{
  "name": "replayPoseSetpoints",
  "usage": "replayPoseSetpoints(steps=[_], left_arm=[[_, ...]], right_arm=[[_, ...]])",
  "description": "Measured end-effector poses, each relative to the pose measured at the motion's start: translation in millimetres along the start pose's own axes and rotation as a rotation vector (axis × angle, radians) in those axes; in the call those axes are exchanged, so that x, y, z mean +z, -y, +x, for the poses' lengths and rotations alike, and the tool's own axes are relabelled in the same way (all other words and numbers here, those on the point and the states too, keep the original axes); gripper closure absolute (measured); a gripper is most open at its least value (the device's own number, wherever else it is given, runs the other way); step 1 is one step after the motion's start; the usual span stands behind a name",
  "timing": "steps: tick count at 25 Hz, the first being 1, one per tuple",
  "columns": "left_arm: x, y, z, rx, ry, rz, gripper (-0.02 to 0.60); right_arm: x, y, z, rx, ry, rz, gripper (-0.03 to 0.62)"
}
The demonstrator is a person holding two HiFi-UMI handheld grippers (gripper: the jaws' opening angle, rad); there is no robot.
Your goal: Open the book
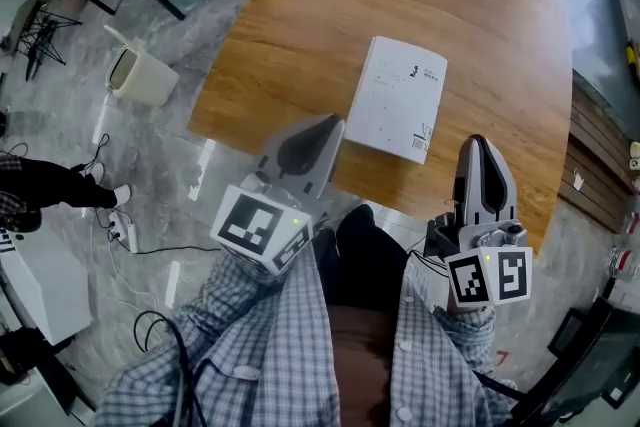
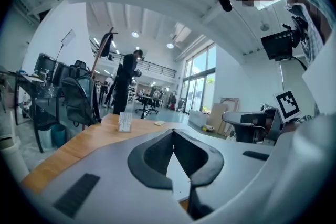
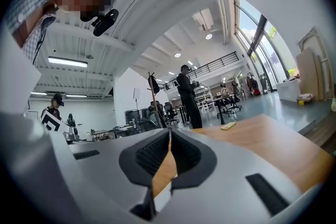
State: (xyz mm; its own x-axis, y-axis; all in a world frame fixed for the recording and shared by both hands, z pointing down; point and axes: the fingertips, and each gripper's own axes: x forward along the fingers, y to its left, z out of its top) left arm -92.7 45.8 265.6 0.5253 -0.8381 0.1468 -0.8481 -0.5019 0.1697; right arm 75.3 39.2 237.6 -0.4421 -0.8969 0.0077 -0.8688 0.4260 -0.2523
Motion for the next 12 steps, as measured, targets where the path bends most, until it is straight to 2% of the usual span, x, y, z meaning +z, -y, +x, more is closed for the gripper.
replayPoseSetpoints(steps=[5,12], left_arm=[[-5,-5,54,0.038,-0.034,-0.011,0.572],[-50,-28,81,0.095,-0.170,-0.049,0.572]], right_arm=[[-8,40,30,0.015,-0.057,0.017,0.568],[-54,63,64,0.053,-0.184,0.001,0.568]])
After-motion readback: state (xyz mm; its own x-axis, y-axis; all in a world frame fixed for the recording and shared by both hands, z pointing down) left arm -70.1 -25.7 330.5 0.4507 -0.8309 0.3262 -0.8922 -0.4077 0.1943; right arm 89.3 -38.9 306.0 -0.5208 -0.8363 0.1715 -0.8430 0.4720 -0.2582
